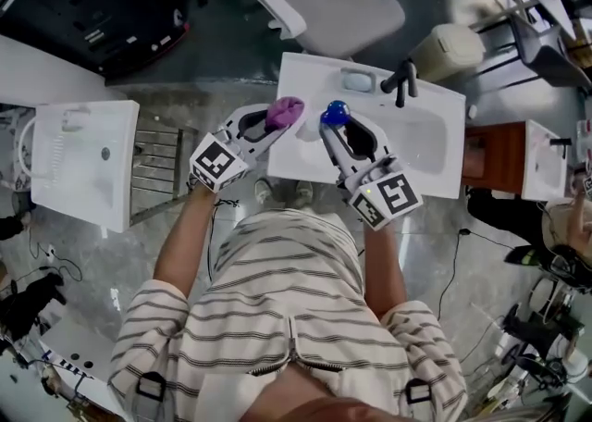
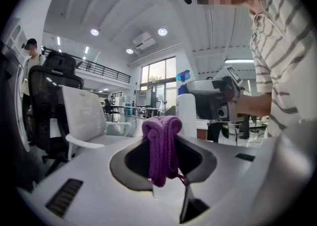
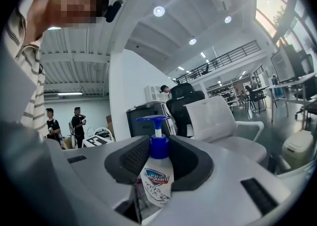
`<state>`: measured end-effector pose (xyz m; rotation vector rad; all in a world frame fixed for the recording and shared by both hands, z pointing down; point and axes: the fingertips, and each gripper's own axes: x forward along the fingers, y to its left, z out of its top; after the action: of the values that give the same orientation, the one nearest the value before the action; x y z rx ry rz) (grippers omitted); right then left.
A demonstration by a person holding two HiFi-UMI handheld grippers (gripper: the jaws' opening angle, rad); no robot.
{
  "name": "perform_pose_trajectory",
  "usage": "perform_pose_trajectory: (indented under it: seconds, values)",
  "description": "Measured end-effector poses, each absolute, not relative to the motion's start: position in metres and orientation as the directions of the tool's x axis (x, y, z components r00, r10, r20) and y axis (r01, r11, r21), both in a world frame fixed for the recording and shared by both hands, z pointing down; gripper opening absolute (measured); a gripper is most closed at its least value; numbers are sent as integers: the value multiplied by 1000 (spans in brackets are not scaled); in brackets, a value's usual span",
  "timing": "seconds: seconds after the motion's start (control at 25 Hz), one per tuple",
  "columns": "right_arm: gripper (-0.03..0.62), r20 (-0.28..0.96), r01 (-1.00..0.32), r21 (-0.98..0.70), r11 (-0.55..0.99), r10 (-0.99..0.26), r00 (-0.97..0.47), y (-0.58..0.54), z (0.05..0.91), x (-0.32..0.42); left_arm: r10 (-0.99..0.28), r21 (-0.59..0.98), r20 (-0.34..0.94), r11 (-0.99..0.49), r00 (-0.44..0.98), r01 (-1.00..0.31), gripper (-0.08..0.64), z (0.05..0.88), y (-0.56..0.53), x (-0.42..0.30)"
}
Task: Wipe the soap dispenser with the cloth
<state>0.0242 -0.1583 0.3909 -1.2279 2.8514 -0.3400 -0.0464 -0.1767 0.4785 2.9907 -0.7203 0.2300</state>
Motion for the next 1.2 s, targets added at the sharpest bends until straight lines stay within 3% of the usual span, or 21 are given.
perform_pose_trajectory:
  seconds: [0.2,0.4,1.2]
  values:
    - [132,135,-792,-203,576,-785,-605,-186,424,22,-617,11,172,-778,768,-628,117,480,-196,-78]
    - [132,212,-848,-174,501,-822,-529,-213,472,12,-691,7,193,-709,697,-705,117,486,-204,-97]
    - [133,405,-880,-95,465,-790,-461,-274,614,-28,-711,84,240,-663,661,-744,117,523,-201,-125]
